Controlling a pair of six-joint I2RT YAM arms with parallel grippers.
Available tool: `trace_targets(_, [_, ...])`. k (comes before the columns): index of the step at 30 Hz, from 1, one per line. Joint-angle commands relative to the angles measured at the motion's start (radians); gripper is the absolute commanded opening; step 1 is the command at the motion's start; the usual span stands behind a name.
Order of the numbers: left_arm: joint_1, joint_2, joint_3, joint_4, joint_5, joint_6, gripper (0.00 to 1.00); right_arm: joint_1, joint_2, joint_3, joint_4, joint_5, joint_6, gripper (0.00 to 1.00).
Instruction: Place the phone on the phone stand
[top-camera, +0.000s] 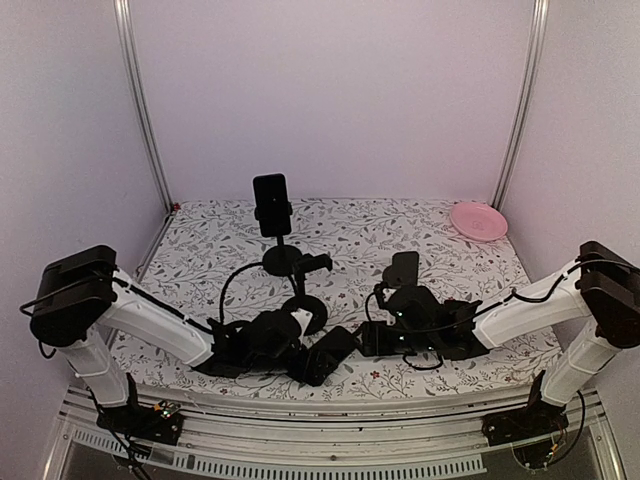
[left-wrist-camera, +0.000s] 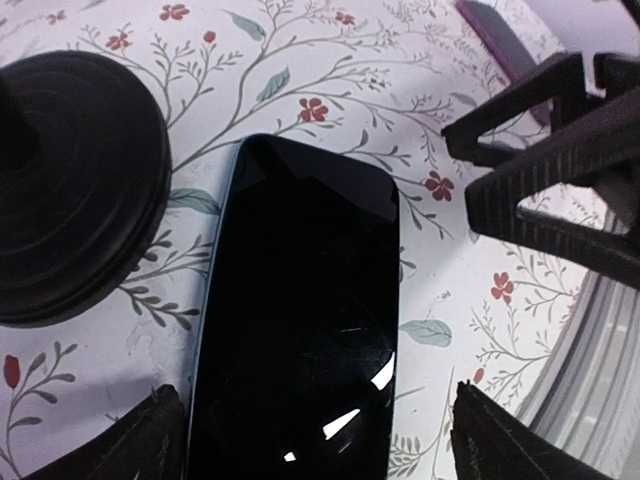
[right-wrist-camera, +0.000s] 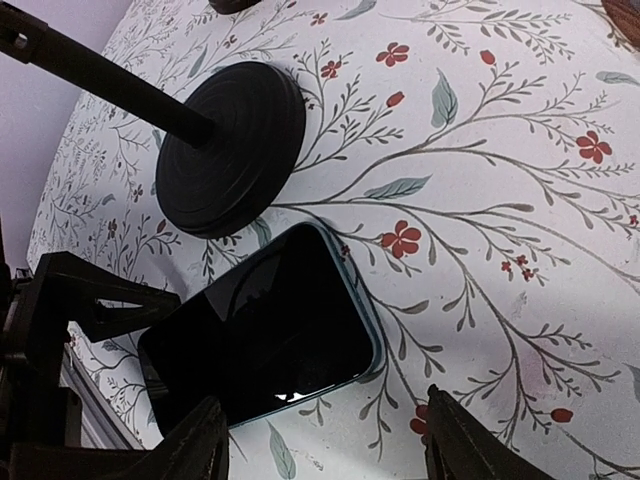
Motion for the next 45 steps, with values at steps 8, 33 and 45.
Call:
trace_targets(8, [-0.105, 0.205, 0.219, -0.467, -0.245, 0.156, 0.95, -0.009, -0.152, -0.041, -0.048, 0.099, -0.015, 0.71])
trace_targets(33, [-0.172, 0.045, 0.028, -0.349, -0.289, 0.22, 0.45, -0.017, -0.09, 0.015, -0.024, -0.037, -0.13, 0.78])
trace_targets(45, [-0.225, -0.085, -0.083, -0.146, -0.371, 0.317, 0.42, -0.085, 0.005, -0.072, 0.244, -0.37, -0.049, 0.77])
